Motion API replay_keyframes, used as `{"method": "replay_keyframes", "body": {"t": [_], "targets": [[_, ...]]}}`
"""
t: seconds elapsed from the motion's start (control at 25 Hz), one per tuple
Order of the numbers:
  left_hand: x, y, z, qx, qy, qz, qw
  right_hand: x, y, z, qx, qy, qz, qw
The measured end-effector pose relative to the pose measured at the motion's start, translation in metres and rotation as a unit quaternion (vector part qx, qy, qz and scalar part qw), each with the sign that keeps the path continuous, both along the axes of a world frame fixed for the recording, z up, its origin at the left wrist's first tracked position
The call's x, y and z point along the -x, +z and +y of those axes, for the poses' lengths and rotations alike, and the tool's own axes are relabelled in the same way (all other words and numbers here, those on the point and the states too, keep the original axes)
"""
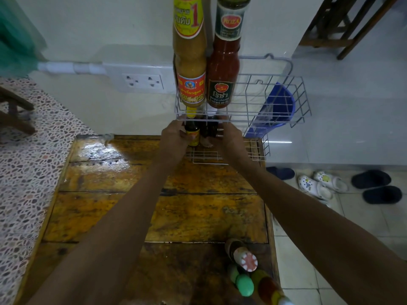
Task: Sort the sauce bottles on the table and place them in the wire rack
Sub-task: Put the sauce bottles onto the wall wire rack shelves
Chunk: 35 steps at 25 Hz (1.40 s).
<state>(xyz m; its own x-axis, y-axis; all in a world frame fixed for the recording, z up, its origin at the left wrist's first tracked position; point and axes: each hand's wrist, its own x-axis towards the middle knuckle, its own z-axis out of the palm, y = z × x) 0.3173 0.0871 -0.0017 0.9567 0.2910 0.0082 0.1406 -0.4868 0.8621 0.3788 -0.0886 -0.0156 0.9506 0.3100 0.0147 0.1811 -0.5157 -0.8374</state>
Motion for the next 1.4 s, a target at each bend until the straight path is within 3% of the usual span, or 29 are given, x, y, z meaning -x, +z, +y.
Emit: {"method": "replay_keyframes", "body": {"t": [0.6, 0.76, 0.92, 1.08, 1.2, 1.4], "targets": [[0.006, -0.004, -0.009, -0.058, 0.044, 0.001, 0.997, 0.000, -0.005, 0.001, 0.040, -0.005, -0.015, 0.999], [0.025, 0.007, -0.007, 0.073, 0.035, 0.071, 0.994, 0.013, 0.015, -0.016, 0.047, 0.013, -0.009, 0.999], [0.107, 0.003, -0.028, -0.060, 0.051, 0.064, 0.995, 0.058, 0.032, -0.068, 0.123, 0.071, -0.103, 0.985], [0.199, -0.013, -0.069, -0.015, -0.080, 0.142, 0.987, 0.128, 0.028, -0.134, 0.170, 0.214, -0.031, 0.961], [0.241, -0.019, -0.095, 0.021, -0.201, 0.196, 0.960, 0.190, 0.017, -0.189, 0.207, 0.225, 0.042, 0.951], [0.245, -0.008, -0.119, 0.010, -0.241, 0.175, 0.955, 0.267, 0.006, -0.248, 0.174, 0.213, 0.109, 0.955]]}}
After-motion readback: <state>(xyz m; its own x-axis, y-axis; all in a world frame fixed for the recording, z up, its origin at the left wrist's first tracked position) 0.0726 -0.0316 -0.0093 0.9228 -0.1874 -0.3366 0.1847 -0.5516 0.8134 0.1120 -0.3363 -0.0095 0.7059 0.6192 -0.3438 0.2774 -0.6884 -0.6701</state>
